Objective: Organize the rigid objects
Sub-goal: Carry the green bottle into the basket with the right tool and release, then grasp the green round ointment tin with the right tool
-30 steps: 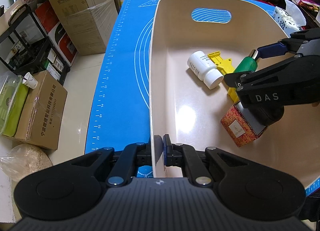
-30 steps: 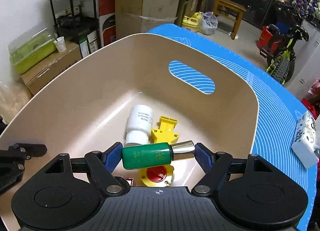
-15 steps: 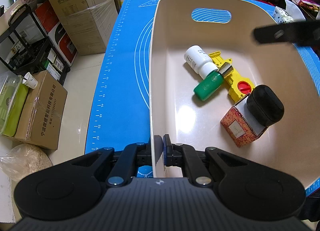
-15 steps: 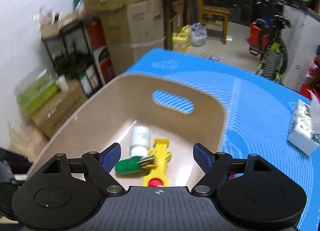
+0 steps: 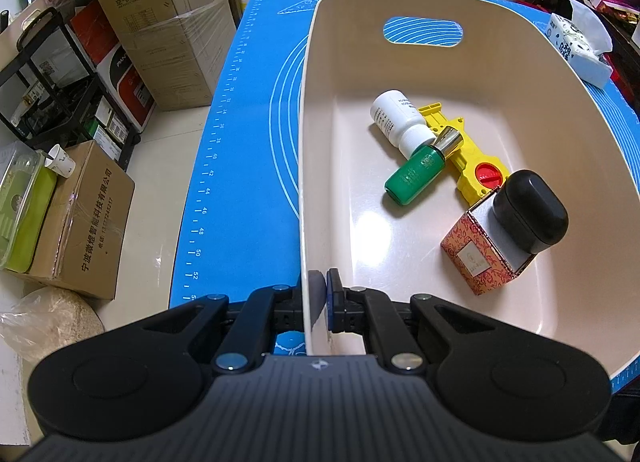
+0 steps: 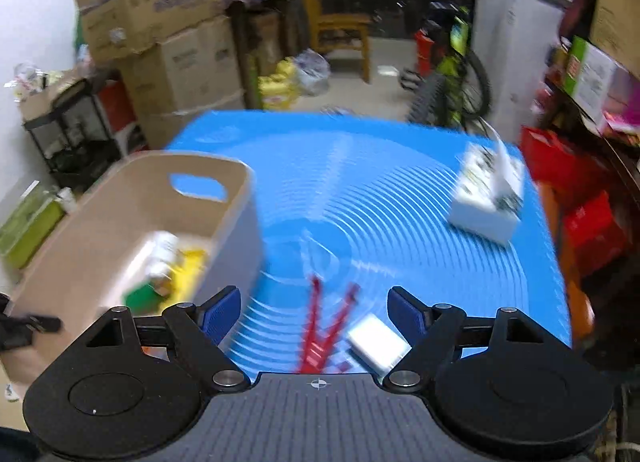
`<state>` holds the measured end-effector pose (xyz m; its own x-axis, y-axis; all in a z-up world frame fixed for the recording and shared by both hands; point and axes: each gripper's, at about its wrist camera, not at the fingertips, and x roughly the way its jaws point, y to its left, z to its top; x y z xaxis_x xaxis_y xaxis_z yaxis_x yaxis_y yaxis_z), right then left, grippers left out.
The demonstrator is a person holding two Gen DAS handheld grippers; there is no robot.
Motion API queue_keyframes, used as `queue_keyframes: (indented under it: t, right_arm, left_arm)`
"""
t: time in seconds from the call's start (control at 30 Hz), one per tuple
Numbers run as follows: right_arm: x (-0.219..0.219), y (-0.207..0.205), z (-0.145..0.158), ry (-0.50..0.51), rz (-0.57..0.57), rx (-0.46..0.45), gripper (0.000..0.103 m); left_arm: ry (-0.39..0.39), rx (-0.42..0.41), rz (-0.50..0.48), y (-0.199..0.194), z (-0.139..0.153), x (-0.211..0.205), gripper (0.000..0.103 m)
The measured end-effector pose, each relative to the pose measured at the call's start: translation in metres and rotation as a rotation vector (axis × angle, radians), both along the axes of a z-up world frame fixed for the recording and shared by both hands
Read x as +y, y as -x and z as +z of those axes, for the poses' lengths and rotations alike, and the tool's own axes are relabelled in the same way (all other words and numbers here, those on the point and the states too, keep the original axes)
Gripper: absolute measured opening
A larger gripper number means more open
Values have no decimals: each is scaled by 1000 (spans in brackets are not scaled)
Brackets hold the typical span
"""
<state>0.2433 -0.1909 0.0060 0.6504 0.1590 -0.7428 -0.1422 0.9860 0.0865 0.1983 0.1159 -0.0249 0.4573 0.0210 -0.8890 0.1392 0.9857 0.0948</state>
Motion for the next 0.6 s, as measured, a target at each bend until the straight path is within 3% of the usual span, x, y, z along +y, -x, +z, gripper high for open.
queue_keyframes:
  t: [0.3,0.6]
  right_arm:
    - [-32,6,-58,33,-49,102,83]
    - [-32,7,-96,61,-74,169,80]
  left_arm:
    - [-2,1,-3,0,0,0,9]
    - [-2,1,-3,0,0,0,9]
